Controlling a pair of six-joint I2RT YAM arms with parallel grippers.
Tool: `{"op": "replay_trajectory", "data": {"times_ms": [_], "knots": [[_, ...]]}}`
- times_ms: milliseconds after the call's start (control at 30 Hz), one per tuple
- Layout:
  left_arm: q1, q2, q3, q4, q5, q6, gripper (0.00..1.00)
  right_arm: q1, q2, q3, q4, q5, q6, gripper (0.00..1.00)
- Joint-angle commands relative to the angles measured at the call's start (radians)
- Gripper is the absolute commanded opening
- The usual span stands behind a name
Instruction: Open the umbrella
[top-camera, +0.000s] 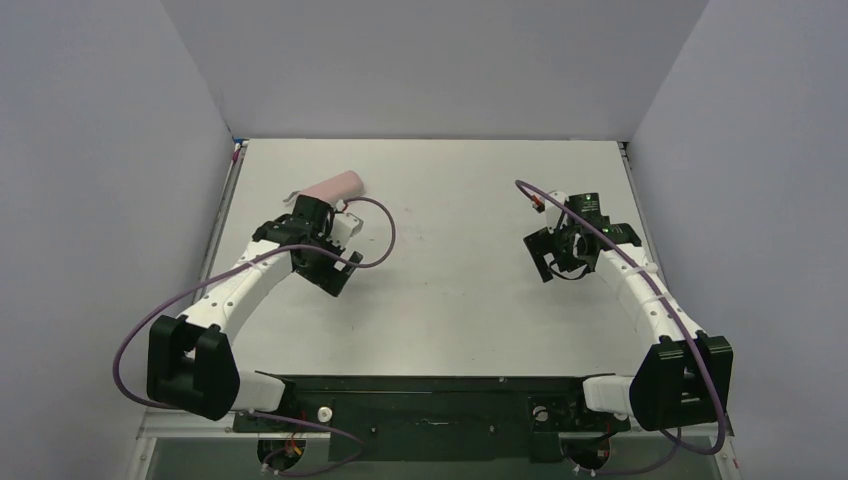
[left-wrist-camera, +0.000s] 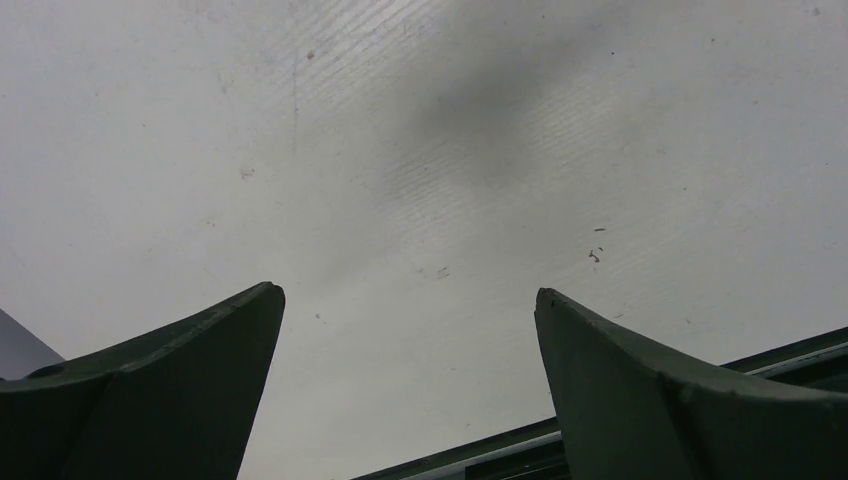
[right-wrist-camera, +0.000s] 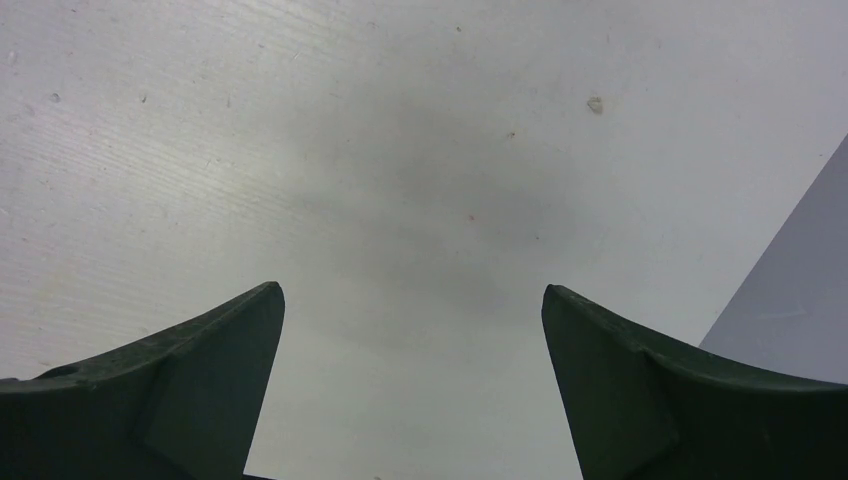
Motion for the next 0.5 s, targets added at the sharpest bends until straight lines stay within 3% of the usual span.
{"op": "replay_trajectory", "data": {"times_ms": [0,133,300,467], "knots": [[0.007,0.001,0.090,0.032,0.038,0.010,0.97,-0.009,-0.021,0.025,0.018,0.010,-0.006,0.97],[0.062,0.115,0.234,0.071,-0.049,0.065,0.97,-0.023,-0.026,0.031,-0.009,0.012,-0.015,0.97],[0.187,0.350,0.518,0.114,-0.096,0.114,0.97,-0.053,-0.048,0.021,-0.022,0.000,-0.009,0.97],[0.227,0.508,0.719,0.256,-0.177,0.157,0.97,-0.081,-0.065,0.014,-0.026,-0.013,0.012,0.97]]}}
